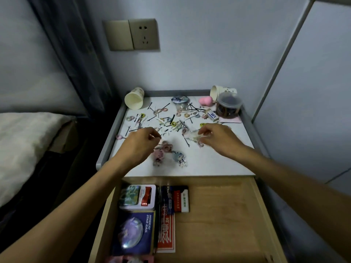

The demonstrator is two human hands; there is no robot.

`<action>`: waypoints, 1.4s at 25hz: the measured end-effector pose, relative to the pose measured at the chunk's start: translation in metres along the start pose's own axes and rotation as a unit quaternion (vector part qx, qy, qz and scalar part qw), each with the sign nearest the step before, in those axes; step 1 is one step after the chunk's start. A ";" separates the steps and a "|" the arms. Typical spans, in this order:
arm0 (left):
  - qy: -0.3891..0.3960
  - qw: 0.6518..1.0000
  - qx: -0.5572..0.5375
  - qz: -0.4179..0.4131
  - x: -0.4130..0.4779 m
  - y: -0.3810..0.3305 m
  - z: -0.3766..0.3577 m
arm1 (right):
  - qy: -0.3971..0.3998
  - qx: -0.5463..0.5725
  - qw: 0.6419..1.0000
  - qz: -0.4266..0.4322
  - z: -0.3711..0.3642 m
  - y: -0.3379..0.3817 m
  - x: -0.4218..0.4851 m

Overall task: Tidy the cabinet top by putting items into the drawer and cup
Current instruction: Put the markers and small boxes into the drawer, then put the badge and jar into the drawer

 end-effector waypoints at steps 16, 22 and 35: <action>0.007 0.999 0.018 -0.042 0.084 -0.004 -0.041 | 0.034 -0.004 0.999 0.017 0.001 -0.016 0.042; 0.020 0.998 -0.037 -0.057 0.104 -0.030 -0.052 | -0.255 -0.138 0.957 0.009 0.107 -0.033 0.058; -0.018 0.998 0.014 -0.055 0.136 -0.048 -0.066 | -0.168 -0.014 0.983 -0.074 0.109 -0.061 0.078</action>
Point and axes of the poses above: each hand's wrist, its own x-axis towards the middle knuckle, its own z-axis out of the back of the hand, y = z × x, the point moved 10 cm from there along x, towards the middle knuckle, and after that the axes turned 5 degrees about -z, right-handed, at the moved point
